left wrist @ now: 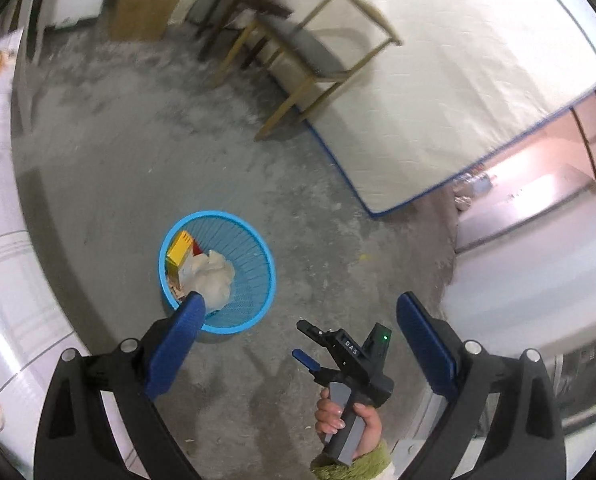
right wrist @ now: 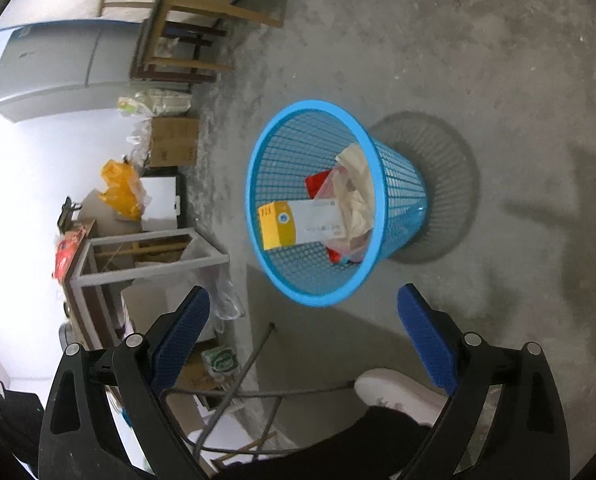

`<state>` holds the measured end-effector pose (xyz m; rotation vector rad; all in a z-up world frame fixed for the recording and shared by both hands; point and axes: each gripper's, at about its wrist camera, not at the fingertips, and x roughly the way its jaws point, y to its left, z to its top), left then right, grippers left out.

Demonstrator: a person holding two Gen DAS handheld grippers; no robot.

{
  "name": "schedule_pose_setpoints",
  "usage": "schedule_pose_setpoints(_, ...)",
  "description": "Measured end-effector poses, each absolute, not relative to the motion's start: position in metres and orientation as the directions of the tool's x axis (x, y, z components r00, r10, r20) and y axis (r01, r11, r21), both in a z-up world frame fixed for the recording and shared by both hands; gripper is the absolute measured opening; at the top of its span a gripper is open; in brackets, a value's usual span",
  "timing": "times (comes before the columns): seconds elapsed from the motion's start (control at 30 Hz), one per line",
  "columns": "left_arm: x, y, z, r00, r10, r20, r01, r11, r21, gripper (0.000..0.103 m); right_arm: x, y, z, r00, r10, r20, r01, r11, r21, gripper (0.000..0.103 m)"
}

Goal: Collect trash
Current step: 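Open both tools over the blue wastebasket to drop the boxes, then return both tools to the table toward the green bottle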

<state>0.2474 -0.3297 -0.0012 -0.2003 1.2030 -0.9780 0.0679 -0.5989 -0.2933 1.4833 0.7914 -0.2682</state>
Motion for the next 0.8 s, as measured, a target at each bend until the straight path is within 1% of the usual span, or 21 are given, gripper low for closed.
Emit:
schedule_pose_setpoints(0.23,0.200,-0.261,0.041,0.095,-0.775,-0.625,0.615,0.539,-0.576,0.094,0.044,-0.567,-0.248,0.710,0.271,-0.650,0.591,0.273,0.759,0.091)
schedule_pose_setpoints(0.3,0.186,-0.231,0.050,0.147,-0.791,-0.594,0.623,0.540,-0.566,0.094,0.042,-0.559,-0.230,0.710,0.251,-0.658,0.575,0.334,0.747,0.091)
schedule_pose_setpoints(0.4,0.172,-0.194,0.058,0.220,-0.790,-0.572,0.619,0.566,-0.544,0.094,0.045,-0.542,-0.194,0.712,0.208,-0.671,0.540,0.451,0.711,0.091)
schedule_pose_setpoints(0.6,0.144,-0.109,0.061,0.360,-0.760,-0.542,0.584,0.636,-0.504,0.095,0.065,-0.489,-0.114,0.729,0.120,-0.674,0.419,0.702,0.577,0.091)
schedule_pose_setpoints(0.63,0.140,-0.096,0.061,0.383,-0.750,-0.540,0.577,0.650,-0.494,0.095,0.069,-0.475,-0.100,0.737,0.114,-0.666,0.386,0.738,0.554,0.092)
schedule_pose_setpoints(0.73,0.123,-0.056,0.055,0.457,-0.705,-0.542,0.548,0.704,-0.452,0.095,0.079,-0.445,-0.074,0.764,0.134,-0.631,0.290,0.802,0.522,0.094)
schedule_pose_setpoints(0.8,0.114,-0.027,0.048,0.486,-0.680,-0.549,0.527,0.729,-0.437,0.095,0.086,-0.423,-0.062,0.776,0.177,-0.606,0.210,0.833,0.511,0.094)
